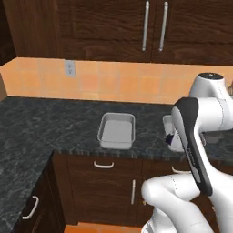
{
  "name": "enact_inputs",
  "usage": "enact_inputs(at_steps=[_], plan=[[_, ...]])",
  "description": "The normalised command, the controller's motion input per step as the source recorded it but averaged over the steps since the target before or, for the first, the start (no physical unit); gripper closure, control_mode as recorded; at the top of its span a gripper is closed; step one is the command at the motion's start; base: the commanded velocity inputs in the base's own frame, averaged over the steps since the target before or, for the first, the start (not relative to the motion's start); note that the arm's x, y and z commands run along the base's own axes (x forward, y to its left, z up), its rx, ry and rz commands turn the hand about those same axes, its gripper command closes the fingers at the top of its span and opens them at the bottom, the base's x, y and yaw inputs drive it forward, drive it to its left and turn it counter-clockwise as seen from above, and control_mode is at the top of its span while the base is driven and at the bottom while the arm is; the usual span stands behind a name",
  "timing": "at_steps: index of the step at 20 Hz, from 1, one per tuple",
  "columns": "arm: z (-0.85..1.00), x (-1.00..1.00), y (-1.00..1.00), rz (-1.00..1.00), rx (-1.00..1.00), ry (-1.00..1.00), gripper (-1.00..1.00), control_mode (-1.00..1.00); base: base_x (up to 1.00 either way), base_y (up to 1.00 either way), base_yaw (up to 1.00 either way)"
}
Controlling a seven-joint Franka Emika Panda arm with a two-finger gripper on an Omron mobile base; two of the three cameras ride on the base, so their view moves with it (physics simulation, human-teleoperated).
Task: Place one eggplant and one fish in each tupperware on the nearby counter, to pack two identical lunches.
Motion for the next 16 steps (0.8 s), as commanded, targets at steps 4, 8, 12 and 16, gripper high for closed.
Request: enact_inputs(at_steps=[4,8,12,16], plan=[[-0.07,0.13,0.08,0.01,0.00,0.00,1.00,-1.00,0.36,0.24,0.02],[-0.30,0.72,0.46,0.04,0.00,-0.02,1.00,-1.00,0.00,0.00,0.00],[-0.29,0.98,0.47,0.07,0.00,-0.05,1.00,-1.00,0.00,0.00,0.00],[-0.22,1.00,0.42,0.00,0.00,0.00,1.00,-1.00,0.00,0.00,0.00]])
